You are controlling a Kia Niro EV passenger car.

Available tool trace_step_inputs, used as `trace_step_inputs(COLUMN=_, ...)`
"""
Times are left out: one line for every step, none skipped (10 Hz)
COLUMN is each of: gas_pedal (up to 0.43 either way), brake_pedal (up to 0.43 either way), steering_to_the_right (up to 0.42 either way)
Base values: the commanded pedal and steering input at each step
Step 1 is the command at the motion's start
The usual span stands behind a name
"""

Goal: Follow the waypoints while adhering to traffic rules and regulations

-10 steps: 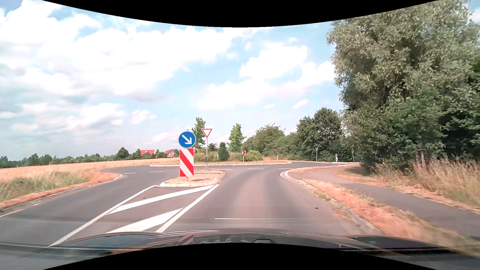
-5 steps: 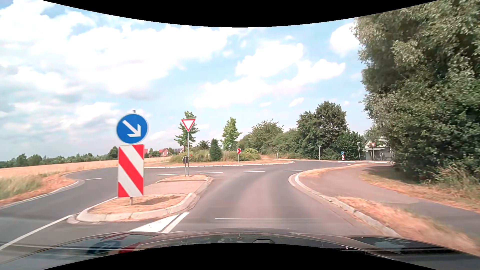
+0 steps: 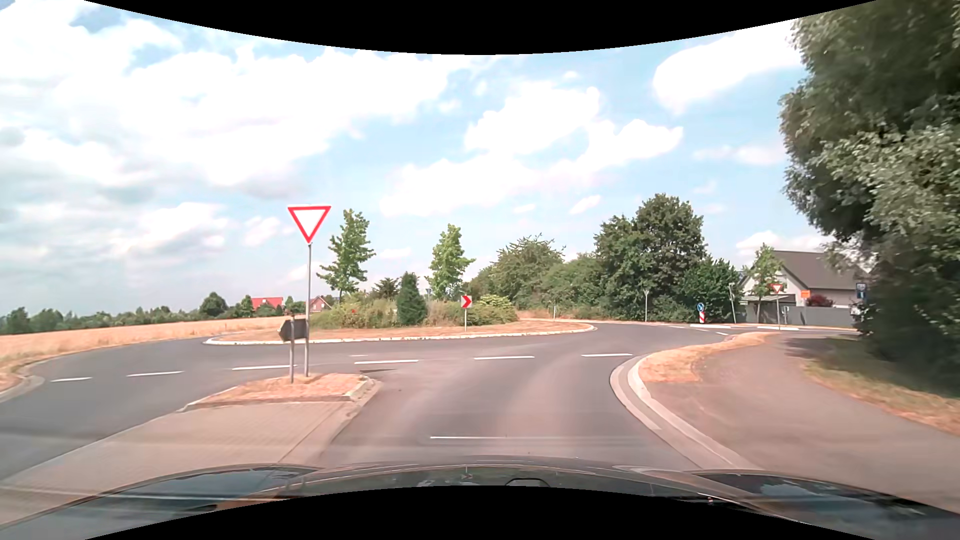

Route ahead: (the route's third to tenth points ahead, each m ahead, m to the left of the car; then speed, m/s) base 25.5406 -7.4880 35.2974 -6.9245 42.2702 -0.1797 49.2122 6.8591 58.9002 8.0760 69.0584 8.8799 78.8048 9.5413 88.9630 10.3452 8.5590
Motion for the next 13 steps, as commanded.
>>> trace_step_inputs(gas_pedal=0.067, brake_pedal=0.000, steering_to_the_right=0.050)
trace_step_inputs(gas_pedal=0.067, brake_pedal=0.000, steering_to_the_right=0.071)
trace_step_inputs(gas_pedal=0.079, brake_pedal=0.000, steering_to_the_right=0.085)
trace_step_inputs(gas_pedal=0.079, brake_pedal=0.000, steering_to_the_right=0.099)
trace_step_inputs(gas_pedal=0.087, brake_pedal=0.000, steering_to_the_right=0.108)
trace_step_inputs(gas_pedal=0.110, brake_pedal=0.000, steering_to_the_right=0.123)
trace_step_inputs(gas_pedal=0.110, brake_pedal=0.000, steering_to_the_right=0.138)
trace_step_inputs(gas_pedal=0.110, brake_pedal=0.000, steering_to_the_right=0.163)
trace_step_inputs(gas_pedal=0.110, brake_pedal=0.000, steering_to_the_right=0.182)
trace_step_inputs(gas_pedal=0.118, brake_pedal=0.000, steering_to_the_right=0.191)
trace_step_inputs(gas_pedal=0.118, brake_pedal=0.000, steering_to_the_right=0.197)
trace_step_inputs(gas_pedal=0.110, brake_pedal=0.000, steering_to_the_right=0.199)
trace_step_inputs(gas_pedal=0.110, brake_pedal=0.000, steering_to_the_right=0.198)
